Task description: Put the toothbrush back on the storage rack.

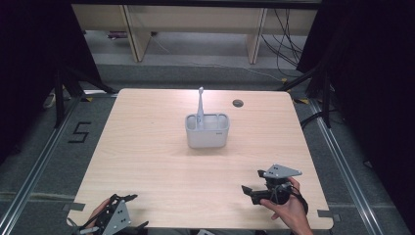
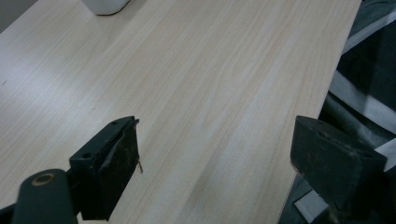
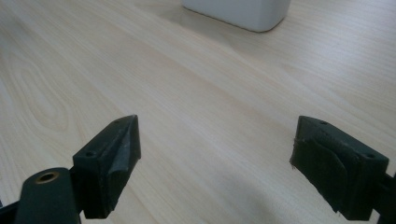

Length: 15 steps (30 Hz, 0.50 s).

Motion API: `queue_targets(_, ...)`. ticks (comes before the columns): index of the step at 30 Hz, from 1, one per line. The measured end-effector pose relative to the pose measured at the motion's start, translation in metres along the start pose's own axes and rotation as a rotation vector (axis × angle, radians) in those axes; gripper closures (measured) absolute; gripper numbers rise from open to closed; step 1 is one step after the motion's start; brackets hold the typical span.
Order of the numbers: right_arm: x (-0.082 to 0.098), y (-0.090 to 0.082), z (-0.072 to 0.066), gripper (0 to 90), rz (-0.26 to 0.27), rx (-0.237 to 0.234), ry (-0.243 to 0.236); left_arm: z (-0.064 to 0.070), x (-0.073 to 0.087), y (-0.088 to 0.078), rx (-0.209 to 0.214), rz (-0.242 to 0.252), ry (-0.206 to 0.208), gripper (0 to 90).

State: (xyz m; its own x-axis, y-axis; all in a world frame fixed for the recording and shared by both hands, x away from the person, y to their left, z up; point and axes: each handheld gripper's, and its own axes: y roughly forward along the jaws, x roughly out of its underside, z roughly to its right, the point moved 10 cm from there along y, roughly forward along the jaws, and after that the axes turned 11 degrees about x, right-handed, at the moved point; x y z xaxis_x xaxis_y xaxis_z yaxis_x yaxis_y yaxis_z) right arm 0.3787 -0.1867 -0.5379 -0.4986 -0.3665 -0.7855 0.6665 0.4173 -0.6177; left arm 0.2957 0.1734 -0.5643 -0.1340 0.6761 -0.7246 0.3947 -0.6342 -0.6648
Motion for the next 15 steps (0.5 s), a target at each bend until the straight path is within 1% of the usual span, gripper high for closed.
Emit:
queue_targets(1,0.002,-0.002,-0.002,16.3,-0.015,-0.006,0.021,0.000,0.000,0.000,0.000,0.000,0.000,14.9)
queue_targets(2,0.003,-0.001,0.000,16.3,-0.011,0.002,0.002,0.000,0.000,0.000,0.000,0.001,-0.001,14.9)
queue_targets(3,0.004,-0.001,0.001,16.3,-0.006,0.009,0.001,0.000,0.000,0.000,-0.001,0.000,0.000,14.9)
queue_targets(4,0.008,-0.002,-0.001,16.3,-0.028,0.006,0.019,0.001,-0.001,0.001,0.000,0.012,-0.008,14.9)
queue_targets(5,0.009,-0.002,0.001,16.3,-0.026,0.013,0.003,0.001,-0.001,0.001,0.000,0.017,-0.014,14.9)
queue_targets(6,0.010,-0.002,0.000,16.3,-0.031,0.005,0.011,0.001,-0.001,0.001,0.000,0.016,-0.013,14.9)
queue_targets(7,0.012,-0.003,0.000,16.3,-0.032,0.013,0.015,0.000,0.000,0.000,-0.001,0.000,0.000,14.9)
queue_targets(8,0.013,-0.004,0.001,16.3,-0.040,0.011,0.008,0.000,0.000,0.000,0.000,0.000,-0.001,14.9)
queue_targets(9,0.014,-0.004,0.002,16.3,-0.042,0.019,0.000,0.000,0.000,0.000,0.001,0.004,0.000,14.9)
queue_targets(10,0.016,-0.005,0.002,16.3,-0.043,0.021,0.007,0.000,-0.001,0.001,0.003,0.011,-0.001,14.9)
queue_targets(11,0.017,-0.005,-0.001,16.2,-0.048,0.011,0.023,0.000,-0.001,0.001,-0.001,0.016,-0.010,14.9)
queue_targets(12,0.019,-0.006,0.002,16.3,-0.056,0.018,0.001,0.000,0.000,0.000,0.002,0.008,0.000,14.9)
queue_targets(13,0.020,-0.007,0.001,16.2,-0.061,0.021,0.012,0.000,0.000,0.000,-0.001,0.003,0.000,14.9)
queue_targets(15,0.023,-0.007,0.001,16.2,-0.063,0.024,0.007,0.000,0.000,0.000,-0.001,0.004,0.000,14.9)
